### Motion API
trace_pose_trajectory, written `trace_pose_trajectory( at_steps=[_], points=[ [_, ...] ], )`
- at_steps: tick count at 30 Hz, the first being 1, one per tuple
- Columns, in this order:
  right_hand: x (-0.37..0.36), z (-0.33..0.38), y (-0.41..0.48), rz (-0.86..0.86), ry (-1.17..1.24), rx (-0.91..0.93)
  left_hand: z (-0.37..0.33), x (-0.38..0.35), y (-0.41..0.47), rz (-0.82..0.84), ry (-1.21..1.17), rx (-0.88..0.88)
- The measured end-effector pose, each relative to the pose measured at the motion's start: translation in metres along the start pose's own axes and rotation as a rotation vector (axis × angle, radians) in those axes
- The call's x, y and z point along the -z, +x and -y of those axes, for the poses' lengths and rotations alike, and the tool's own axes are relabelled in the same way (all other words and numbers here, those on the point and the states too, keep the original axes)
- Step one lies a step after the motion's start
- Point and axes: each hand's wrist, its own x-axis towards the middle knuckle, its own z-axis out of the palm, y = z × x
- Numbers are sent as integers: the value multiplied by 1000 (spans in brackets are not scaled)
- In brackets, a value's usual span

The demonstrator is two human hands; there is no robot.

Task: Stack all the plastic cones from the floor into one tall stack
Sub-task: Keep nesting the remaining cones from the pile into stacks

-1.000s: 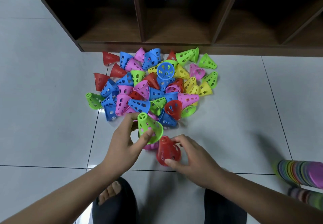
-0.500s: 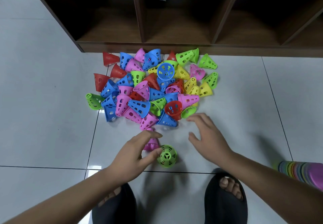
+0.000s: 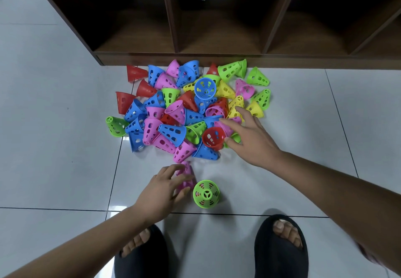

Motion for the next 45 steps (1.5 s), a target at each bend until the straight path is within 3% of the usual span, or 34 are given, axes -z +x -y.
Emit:
trace_pose_trajectory(
  at_steps=[8, 14, 20, 27, 36, 45],
  points=[
    [-22, -6, -13, -38, 39, -65, 13, 0, -6, -15, -39, 69],
    [-37, -19, -25, -28, 92, -81, 20, 1, -3, 5, -10, 249],
    [-41, -20, -33, 5, -118, -60, 25, 5, -6, 67, 127, 384],
    [-53, -16, -41, -66, -153, -149, 17, 17, -2, -80, 29, 318],
    [-61, -7, -34, -35, -239, -80, -40, 47, 11, -305, -380, 206],
    [-58, 2, -25, -28, -142, -32, -93, 64, 9, -317, -560, 74]
  ],
)
